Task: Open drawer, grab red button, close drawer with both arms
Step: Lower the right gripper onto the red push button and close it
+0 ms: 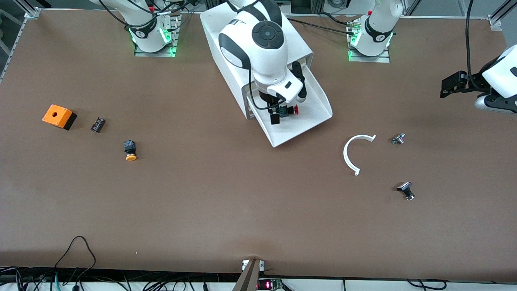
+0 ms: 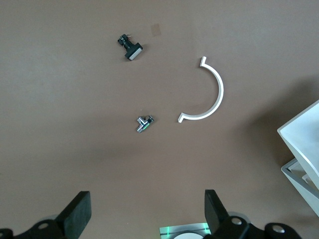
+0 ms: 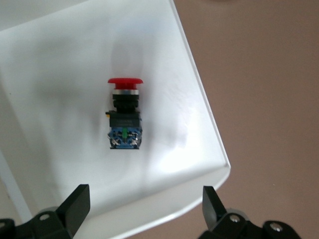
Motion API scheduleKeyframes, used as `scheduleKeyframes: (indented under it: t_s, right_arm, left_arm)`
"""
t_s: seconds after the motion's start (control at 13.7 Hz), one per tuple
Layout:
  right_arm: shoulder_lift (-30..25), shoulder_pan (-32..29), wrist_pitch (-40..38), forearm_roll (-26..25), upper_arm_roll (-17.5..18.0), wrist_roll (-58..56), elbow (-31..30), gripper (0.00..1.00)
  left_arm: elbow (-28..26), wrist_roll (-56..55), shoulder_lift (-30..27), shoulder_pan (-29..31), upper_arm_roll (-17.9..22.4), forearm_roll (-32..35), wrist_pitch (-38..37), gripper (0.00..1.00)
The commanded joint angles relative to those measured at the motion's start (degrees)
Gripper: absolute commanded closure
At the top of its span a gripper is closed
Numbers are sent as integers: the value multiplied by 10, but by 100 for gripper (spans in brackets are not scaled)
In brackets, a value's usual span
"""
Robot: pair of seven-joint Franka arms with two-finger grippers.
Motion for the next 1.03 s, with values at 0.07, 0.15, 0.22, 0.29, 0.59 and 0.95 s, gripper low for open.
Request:
scheduleKeyframes:
  t_s: [0.07, 0.15, 0.22, 0.29, 0.59, 0.95]
  right_arm:
    - [41, 23, 27, -12, -9, 2, 19, 0]
    - [46, 30, 31, -17, -9, 16, 19, 0]
    - [49, 38, 31, -32, -9, 40, 19, 0]
    - [53, 45, 31, -51, -9, 63, 19, 0]
    - [67, 48, 34, -60, -9, 108, 19, 0]
    - [75, 51, 47, -60, -9, 137, 18, 0]
  left_arm:
    - [27, -6, 14, -2, 0, -6, -15, 0]
    - [27, -7, 14, -2, 0, -7, -15, 0]
    - [32, -7, 17, -2, 0, -7, -15, 0]
    - [34, -8, 18, -2, 0, -7, -16, 0]
    - [35, -8, 19, -2, 0, -7, -16, 0]
    - [37, -7, 23, -2, 0, -7, -16, 0]
